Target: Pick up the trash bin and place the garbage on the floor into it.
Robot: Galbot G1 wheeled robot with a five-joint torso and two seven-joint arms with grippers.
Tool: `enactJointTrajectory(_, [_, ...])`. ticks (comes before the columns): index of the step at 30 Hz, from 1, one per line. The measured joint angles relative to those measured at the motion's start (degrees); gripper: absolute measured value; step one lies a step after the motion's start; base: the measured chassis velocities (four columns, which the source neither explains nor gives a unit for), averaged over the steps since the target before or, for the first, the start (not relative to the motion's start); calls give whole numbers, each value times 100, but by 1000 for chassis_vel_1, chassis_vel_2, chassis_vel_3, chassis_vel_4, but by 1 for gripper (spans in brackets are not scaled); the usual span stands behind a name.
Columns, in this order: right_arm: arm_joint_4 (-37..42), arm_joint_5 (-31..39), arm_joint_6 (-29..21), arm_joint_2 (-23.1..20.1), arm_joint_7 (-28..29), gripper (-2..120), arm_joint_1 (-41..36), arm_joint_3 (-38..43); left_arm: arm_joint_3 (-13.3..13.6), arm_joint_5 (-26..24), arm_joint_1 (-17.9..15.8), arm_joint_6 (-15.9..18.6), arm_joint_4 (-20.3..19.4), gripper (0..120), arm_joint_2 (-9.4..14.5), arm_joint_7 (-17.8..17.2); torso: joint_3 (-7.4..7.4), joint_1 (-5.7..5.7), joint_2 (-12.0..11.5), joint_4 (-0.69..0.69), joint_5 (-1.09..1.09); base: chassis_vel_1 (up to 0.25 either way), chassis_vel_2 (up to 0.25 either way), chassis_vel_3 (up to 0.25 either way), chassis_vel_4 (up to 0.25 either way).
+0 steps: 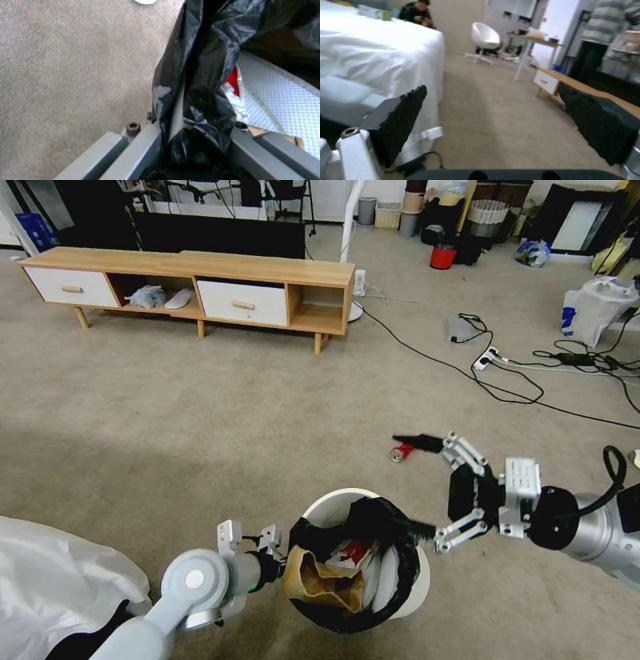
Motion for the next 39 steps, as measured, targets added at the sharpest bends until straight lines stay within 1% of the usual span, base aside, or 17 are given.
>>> enactJointTrajectory(1, [0, 0, 0, 0, 0, 100, 0, 0, 0, 0, 0, 0, 0, 0, 0, 0, 0, 0, 0, 0, 0, 0, 0, 0, 0])
enactJointTrajectory(4, [-58, -91, 50, 224, 260, 100, -55, 53, -101, 54, 123, -10, -101, 0, -58, 19, 0, 0, 0, -1, 1, 0, 0, 0, 0])
enactJointTrajectory(13, [-297, -382, 133, 629, 675, 100, -153, 81, -256, 140, 235, -31, -285, 0, -176, 40, 1, 0, 0, -1, 1, 0, 0, 0, 0])
enactJointTrajectory(15, [-426, -501, 164, 792, 885, 100, -166, 79, -371, 241, 280, -40, -349, 0, -281, 97, 1, 0, 0, 0, 1, 0, 0, 0, 0])
enactJointTrajectory(16, [-426, -501, 164, 792, 885, 100, -166, 79, -371, 241, 280, -40, -349, 0, -281, 97, 1, 0, 0, 0, 1, 0, 0, 0, 0])
enactJointTrajectory(18, [-531, -599, 180, 887, 987, 100, -166, 77, -485, 279, 306, -62, -382, 0, -375, 101, 1, 0, 0, 0, 0, 0, 0, 0, 0])
enactJointTrajectory(19, [-531, -599, 180, 887, 987, 100, -166, 77, -485, 279, 306, -62, -382, 0, -375, 101, 1, 0, 0, 0, 0, 0, 0, 0, 0])
enactJointTrajectory(21, [-691, -755, 197, 1060, 1120, 100, -172, 70, -664, 292, 315, -89, -414, 0, -497, 95, 1, 0, 0, 0, 0, 0, 0, 0, 0])
enactJointTrajectory(23, [-722, -788, 199, 1100, 1156, 100, -175, 59, -707, 292, 317, -99, -423, 0, -520, 90, 1, 0, 0, 0, 0, 0, 0, 0, 0])
enactJointTrajectory(25, [-901, -996, 220, 1265, 1366, 100, -182, -45, -912, 236, 338, -145, -469, 0, -590, 12, 1, 0, 0, 0, 1, 0, 0, 0, 0])
enactJointTrajectory(26, [-901, -996, 220, 1265, 1366, 100, -182, -45, -912, 236, 338, -145, -469, 0, -590, 12, 1, 0, 0, 0, 1, 0, 0, 0, 0])
enactJointTrajectory(28, [-1035, -1138, 221, 1349, 1517, 100, -195, -146, -1038, 173, 337, -194, -479, 0, -605, -71, 1, 0, 0, 0, 1, 0, 0, 0, 0])
enactJointTrajectory(29, [-1035, -1138, 221, 1349, 1517, 100, -195, -146, -1038, 173, 337, -194, -479, 0, -605, -71, 1, 0, 0, 0, 1, 0, 0, 0, 0])
enactJointTrajectory(31, [-1234, -1274, 206, 1423, 1708, 100, -212, -254, -1139, 40, 260, -271, -452, 0, -632, -229, 1, 0, 0, 0, 1, 0, 0, 0, 0])
enactJointTrajectory(35, [-1390, -1355, 166, 1432, 1831, 100, -213, -322, -1158, -12, 212, -314, -399, 0, -631, -282, 1, 0, 0, -2, 0, 0, 0, 0, 0])
enactJointTrajectory(37, [-1592, -1379, 61, 1397, 2119, 100, -201, -487, -1219, -91, 165, -362, -307, 0, -626, -335, 1, 0, 0, 0, -1, 0, 0, 0, 0])
enactJointTrajectory(39, [-1675, -1375, 12, 1384, 2221, 100, -181, -581, -1255, -107, 143, -404, -269, 0, -632, -367, 1, 0, 0, 0, 0, 0, 0, 0, 0])
